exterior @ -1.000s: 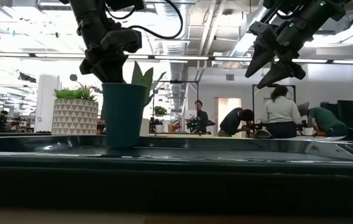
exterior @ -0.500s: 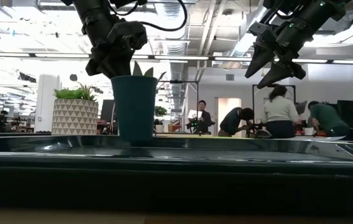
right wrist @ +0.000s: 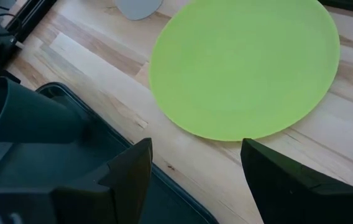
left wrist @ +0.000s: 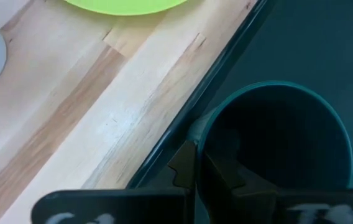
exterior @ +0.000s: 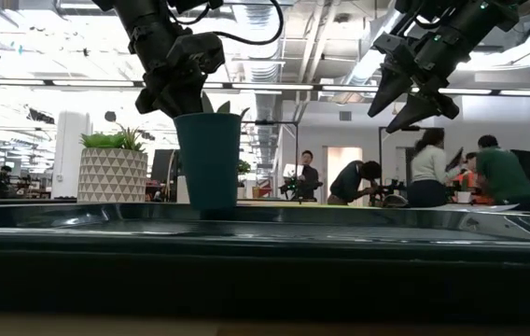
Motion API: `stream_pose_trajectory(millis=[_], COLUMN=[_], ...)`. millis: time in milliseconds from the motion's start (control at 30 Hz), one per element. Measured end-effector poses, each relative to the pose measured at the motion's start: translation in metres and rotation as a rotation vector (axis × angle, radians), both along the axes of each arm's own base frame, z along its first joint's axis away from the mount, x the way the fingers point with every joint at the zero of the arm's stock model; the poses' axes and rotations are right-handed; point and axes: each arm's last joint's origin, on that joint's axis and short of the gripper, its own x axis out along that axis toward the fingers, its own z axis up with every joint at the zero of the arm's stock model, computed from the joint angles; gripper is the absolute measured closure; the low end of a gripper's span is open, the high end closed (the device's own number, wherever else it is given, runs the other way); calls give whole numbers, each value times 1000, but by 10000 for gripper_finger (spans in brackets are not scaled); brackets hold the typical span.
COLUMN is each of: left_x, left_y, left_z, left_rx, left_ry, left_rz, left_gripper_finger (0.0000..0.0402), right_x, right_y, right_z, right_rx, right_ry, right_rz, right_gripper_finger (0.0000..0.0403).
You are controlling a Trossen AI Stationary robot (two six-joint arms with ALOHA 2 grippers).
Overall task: Pick and place plate/cup/fork/spoon on tray
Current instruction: Put the black cup on the black serving tray
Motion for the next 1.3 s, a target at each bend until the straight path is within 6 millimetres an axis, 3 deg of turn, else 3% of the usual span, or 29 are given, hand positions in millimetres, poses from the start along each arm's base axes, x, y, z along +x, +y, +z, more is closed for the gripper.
stream_pose_trajectory(millis=[400, 800, 1300], left_x=[3, 33, 29], left_y=[8, 8, 8], left_z=[1, -13, -11], left_rx=[-3, -6, 9], left_ry=[-31, 54, 81], left_rz=[15, -29, -46], left_gripper_finger=[401, 401, 395], right_x=[0, 0, 0], right_y=[0, 0, 0], right_z=[0, 0, 0], right_rx=[-2, 3, 5], right_ry=[1, -1, -2], right_rz=[2, -2, -3], right_gripper_finger=[133, 133, 133])
